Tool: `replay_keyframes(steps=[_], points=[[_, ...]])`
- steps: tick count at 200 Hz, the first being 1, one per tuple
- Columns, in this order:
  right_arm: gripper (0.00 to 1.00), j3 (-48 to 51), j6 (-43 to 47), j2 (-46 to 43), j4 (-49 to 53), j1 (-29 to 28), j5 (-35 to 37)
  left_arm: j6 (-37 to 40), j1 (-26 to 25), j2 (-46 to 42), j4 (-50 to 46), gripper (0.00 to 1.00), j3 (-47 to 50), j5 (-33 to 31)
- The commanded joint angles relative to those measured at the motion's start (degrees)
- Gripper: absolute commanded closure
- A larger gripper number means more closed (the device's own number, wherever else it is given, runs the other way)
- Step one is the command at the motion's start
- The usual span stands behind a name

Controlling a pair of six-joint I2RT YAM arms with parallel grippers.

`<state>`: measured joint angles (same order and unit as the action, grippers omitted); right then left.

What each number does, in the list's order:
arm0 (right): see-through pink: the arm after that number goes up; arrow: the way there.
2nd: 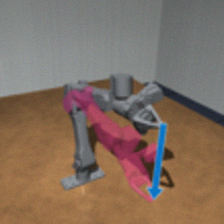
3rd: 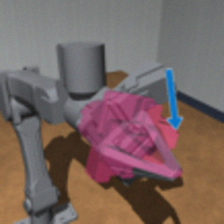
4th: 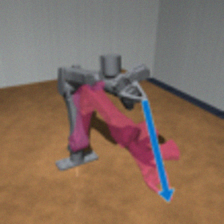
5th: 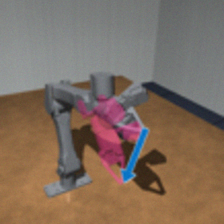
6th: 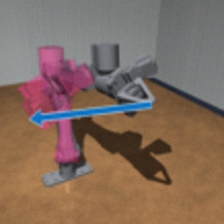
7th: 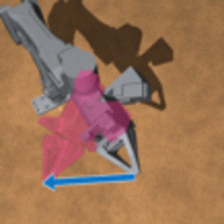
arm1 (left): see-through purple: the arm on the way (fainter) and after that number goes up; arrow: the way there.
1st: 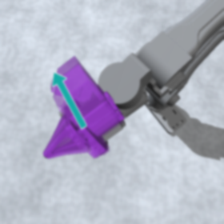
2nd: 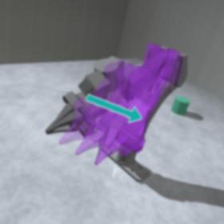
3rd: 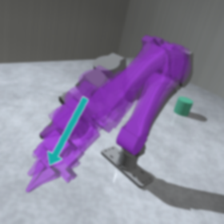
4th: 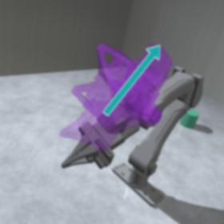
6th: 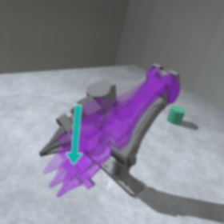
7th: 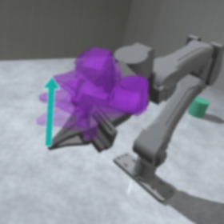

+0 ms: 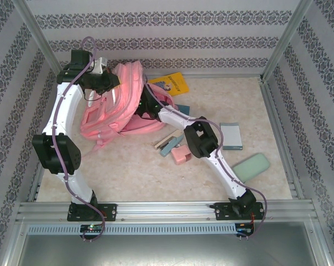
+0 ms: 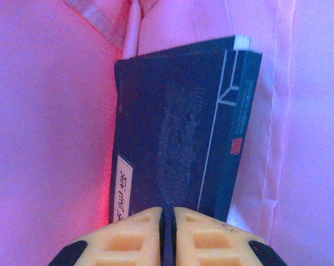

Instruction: Pack books, pencil case, and school supplies into a backpack

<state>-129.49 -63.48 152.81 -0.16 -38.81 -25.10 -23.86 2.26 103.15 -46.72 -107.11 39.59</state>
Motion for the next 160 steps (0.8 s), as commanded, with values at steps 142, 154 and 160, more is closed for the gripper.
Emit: replay_keyframes(steps=[142, 154, 160], points=[[0.72, 44.73, 20.42, -40.55, 7.38, 14.38, 9.82, 9.77, -0.07, -3.4, 4.76, 0.88, 14.72, -14.07], [0.73, 45.35, 21.31, -40.84, 8.08, 15.86, 9.87, 9.29, -0.61, -3.32, 5.1, 0.86, 15.15, -13.56], [0.74, 45.47, 21.78, -40.71, 7.93, 16.41, 9.87, 9.14, -0.84, -3.3, 5.35, 0.86, 15.32, -13.54]])
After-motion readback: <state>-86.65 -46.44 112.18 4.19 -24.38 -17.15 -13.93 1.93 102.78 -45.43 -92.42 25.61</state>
